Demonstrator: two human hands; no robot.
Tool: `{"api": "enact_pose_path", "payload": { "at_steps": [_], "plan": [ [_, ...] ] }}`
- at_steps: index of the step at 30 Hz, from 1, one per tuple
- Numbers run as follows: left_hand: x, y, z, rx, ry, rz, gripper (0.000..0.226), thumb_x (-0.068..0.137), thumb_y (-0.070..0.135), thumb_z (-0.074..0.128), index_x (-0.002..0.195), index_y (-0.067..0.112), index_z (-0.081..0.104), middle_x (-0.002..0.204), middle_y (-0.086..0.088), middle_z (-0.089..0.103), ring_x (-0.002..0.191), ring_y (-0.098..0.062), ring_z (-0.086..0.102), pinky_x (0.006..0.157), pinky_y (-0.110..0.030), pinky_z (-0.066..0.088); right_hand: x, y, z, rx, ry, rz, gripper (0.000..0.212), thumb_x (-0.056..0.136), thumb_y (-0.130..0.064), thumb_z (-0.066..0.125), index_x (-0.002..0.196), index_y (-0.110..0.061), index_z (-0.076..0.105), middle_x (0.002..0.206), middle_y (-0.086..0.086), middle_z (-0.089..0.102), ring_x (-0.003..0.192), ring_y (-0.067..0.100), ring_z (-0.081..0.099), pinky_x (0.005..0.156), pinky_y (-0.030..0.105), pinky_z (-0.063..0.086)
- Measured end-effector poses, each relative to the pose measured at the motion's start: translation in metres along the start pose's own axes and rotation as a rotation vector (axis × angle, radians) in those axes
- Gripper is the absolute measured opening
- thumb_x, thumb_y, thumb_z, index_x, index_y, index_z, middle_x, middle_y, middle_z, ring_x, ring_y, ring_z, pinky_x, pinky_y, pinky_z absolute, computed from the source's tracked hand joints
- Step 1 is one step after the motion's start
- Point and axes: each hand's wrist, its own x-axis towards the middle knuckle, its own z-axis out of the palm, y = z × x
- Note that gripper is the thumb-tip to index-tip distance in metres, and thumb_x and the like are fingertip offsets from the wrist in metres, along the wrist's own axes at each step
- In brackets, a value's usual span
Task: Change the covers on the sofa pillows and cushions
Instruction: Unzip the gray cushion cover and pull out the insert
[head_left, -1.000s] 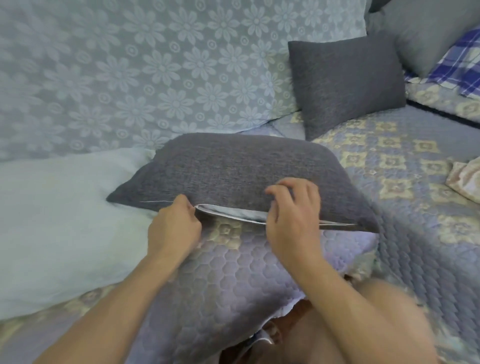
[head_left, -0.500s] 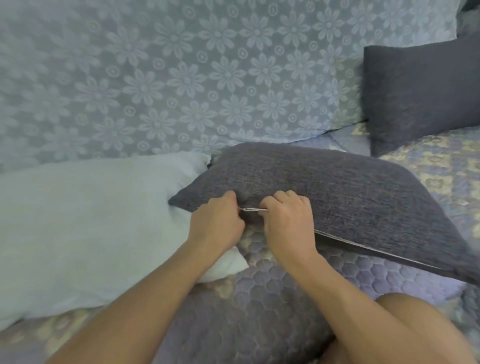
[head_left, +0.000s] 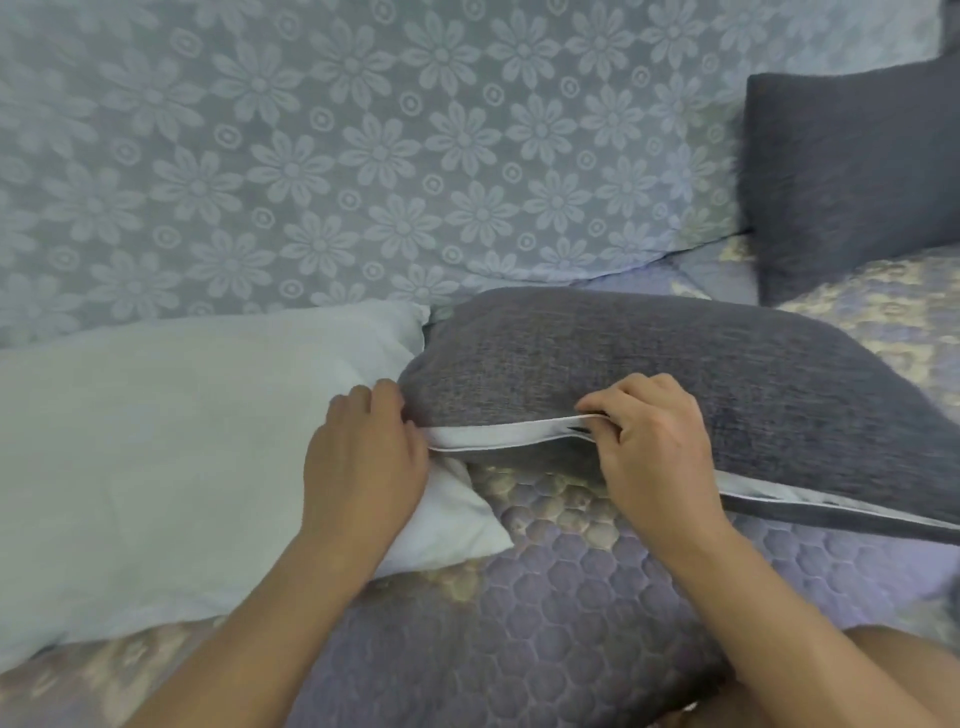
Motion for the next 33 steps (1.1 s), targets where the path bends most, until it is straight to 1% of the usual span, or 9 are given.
{"api": "enact_pose_path", "payload": {
  "at_steps": [4, 7, 11, 15, 20, 24, 26, 29, 33],
  "plan": [
    [-0.006, 0.053, 0.020, -0.101, -0.093, 0.298, 0.055, 0.081, 0.037, 0.070, 0.131, 0.019, 0.057, 0.135, -0.013, 0.048, 0.128, -0.036, 0.043, 0.107, -0.052, 0.040, -0.013, -0.010, 0.005, -0.135, -0.033, 0.008, 0.034, 0.072, 0.006, 0.068, 0.099, -0.013, 0.070, 0.097, 0.004, 0.059, 0.094, 0.029, 0.050, 0.092, 0.044, 0.042],
    [0.000, 0.099, 0.032, -0.083, -0.234, 0.485, 0.063, 0.081, 0.045, 0.069, 0.140, 0.028, 0.052, 0.153, -0.011, 0.038, 0.145, -0.039, 0.031, 0.118, -0.057, 0.027, -0.016, 0.000, -0.011, -0.230, 0.001, 0.091, 0.040, 0.069, 0.001, 0.064, 0.105, -0.014, 0.068, 0.105, 0.006, 0.056, 0.102, 0.032, 0.051, 0.113, 0.051, 0.029],
    [0.019, 0.108, 0.034, -0.121, -0.259, 0.488, 0.046, 0.088, 0.021, 0.067, 0.134, 0.024, 0.062, 0.150, -0.006, 0.050, 0.144, -0.034, 0.039, 0.114, -0.058, 0.033, -0.025, 0.049, -0.055, -0.300, 0.109, 0.332, 0.054, 0.060, 0.008, 0.062, 0.110, -0.012, 0.068, 0.110, 0.009, 0.055, 0.106, 0.037, 0.048, 0.112, 0.058, 0.029],
    [0.033, 0.112, 0.025, -0.210, -0.390, 0.380, 0.044, 0.103, 0.023, 0.049, 0.146, 0.021, 0.051, 0.156, 0.001, 0.045, 0.146, -0.021, 0.037, 0.117, -0.042, 0.032, -0.053, 0.111, -0.112, -0.323, 0.243, 0.667, 0.056, 0.064, 0.010, 0.057, 0.114, -0.011, 0.067, 0.117, 0.017, 0.055, 0.108, 0.041, 0.045, 0.096, 0.050, 0.038],
    [0.041, 0.129, 0.017, -0.106, -0.407, 0.316, 0.026, 0.103, 0.033, 0.045, 0.111, 0.019, 0.066, 0.106, -0.008, 0.070, 0.095, -0.035, 0.062, 0.077, -0.041, 0.047, -0.074, 0.148, -0.132, 0.096, 0.369, 1.091, 0.032, 0.082, -0.005, 0.063, 0.106, -0.025, 0.058, 0.123, 0.013, 0.053, 0.100, 0.028, 0.058, 0.084, 0.042, 0.051],
    [0.039, 0.134, 0.027, -0.108, -0.400, 0.322, 0.036, 0.101, 0.043, 0.039, 0.083, 0.019, 0.058, 0.084, -0.004, 0.062, 0.080, -0.031, 0.058, 0.068, -0.039, 0.040, -0.078, 0.140, -0.130, 0.175, 0.486, 1.071, 0.030, 0.077, -0.012, 0.070, 0.094, -0.029, 0.052, 0.104, 0.008, 0.058, 0.094, 0.028, 0.059, 0.077, 0.045, 0.052],
    [0.034, 0.135, 0.029, -0.116, -0.432, 0.352, 0.042, 0.101, 0.050, 0.034, 0.091, 0.020, 0.062, 0.096, -0.003, 0.064, 0.097, -0.031, 0.062, 0.076, -0.041, 0.044, -0.077, 0.126, -0.125, 0.007, 0.412, 0.956, 0.039, 0.075, 0.001, 0.063, 0.110, -0.016, 0.057, 0.116, 0.013, 0.054, 0.107, 0.025, 0.049, 0.088, 0.036, 0.041],
    [0.026, 0.132, 0.029, -0.136, -0.400, 0.399, 0.051, 0.098, 0.051, 0.027, 0.111, 0.022, 0.067, 0.120, -0.001, 0.068, 0.124, -0.026, 0.056, 0.098, -0.046, 0.046, -0.069, 0.086, -0.092, -0.282, 0.185, 0.536, 0.064, 0.066, 0.003, 0.064, 0.128, -0.009, 0.057, 0.130, 0.013, 0.052, 0.124, 0.035, 0.043, 0.114, 0.047, 0.024],
    [0.006, 0.091, 0.024, -0.158, -0.034, 0.201, 0.050, 0.084, 0.023, 0.056, 0.132, 0.011, 0.062, 0.145, -0.015, 0.052, 0.137, -0.037, 0.044, 0.115, -0.057, 0.031, -0.051, 0.044, -0.041, -0.226, -0.095, 0.128, 0.049, 0.079, -0.006, 0.070, 0.127, -0.015, 0.064, 0.141, 0.011, 0.053, 0.137, 0.036, 0.041, 0.118, 0.057, 0.024]
  ]
}}
